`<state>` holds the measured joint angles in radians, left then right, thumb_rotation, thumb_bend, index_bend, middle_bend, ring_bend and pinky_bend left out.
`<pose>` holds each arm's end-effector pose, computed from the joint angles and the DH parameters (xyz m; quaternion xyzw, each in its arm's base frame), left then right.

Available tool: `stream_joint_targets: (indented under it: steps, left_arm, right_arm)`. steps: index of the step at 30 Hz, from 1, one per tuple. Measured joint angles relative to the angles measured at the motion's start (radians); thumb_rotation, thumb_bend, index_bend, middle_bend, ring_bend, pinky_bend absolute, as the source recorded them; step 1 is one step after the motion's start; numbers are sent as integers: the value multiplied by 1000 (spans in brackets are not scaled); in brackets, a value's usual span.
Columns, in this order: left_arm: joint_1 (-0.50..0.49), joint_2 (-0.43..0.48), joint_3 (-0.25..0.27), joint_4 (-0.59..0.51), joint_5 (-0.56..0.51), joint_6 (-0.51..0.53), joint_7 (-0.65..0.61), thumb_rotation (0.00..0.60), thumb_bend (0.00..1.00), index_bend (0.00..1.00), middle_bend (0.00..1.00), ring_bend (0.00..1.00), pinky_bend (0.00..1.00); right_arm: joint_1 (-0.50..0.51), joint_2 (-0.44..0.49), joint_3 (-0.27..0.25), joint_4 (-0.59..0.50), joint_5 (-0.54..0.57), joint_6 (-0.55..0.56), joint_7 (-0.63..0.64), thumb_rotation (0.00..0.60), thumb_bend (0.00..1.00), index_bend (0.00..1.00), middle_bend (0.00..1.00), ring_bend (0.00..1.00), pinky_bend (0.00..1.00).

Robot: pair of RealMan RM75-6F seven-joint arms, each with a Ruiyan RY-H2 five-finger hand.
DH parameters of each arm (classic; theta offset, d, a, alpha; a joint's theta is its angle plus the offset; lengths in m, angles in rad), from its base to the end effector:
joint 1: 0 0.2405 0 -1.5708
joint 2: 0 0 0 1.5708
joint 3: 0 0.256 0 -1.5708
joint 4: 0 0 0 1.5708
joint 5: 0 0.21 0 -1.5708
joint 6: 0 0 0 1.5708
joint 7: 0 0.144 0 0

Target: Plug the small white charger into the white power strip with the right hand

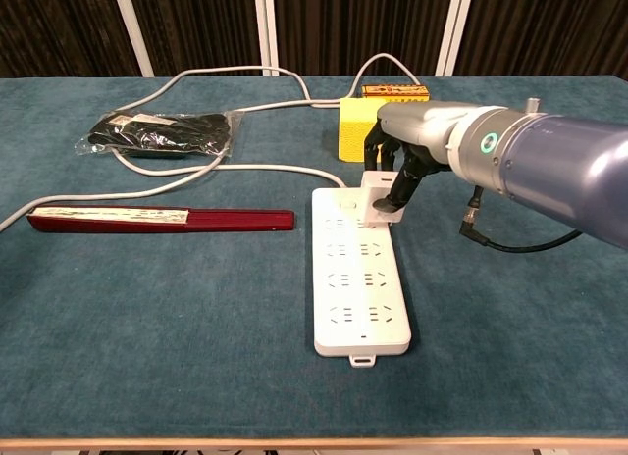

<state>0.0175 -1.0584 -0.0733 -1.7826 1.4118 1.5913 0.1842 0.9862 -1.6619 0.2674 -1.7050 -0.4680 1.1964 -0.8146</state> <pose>-0.3035 0.1517 0.1846 -0.5397 -0.3795 -0.3501 0.6650 -0.0644 -0.3353 -0.0398 0.7183 -0.4375 0.2984 0.4512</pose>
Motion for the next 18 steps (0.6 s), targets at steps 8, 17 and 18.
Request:
stream_joint_targets:
  steps: [8,17,18]
  left_arm:
    - [0,0,0,0,-1,-1,-1,600,171,154,15,0,0]
    - [0,1,0,0,-1,-1,-1,600,171,154,14,0,0]
    - [0,1,0,0,-1,-1,-1,600,171,154,14,0,0]
  right_arm:
    - [3,-9,-2,13,-3,5,-2,600,751,873,736,898,897]
    - [3,-10,0,17,3,1,-3,600,751,875,737,898,897]
    - [3,-10,0,16,5,0,-3,600,750,875,737,898,897]
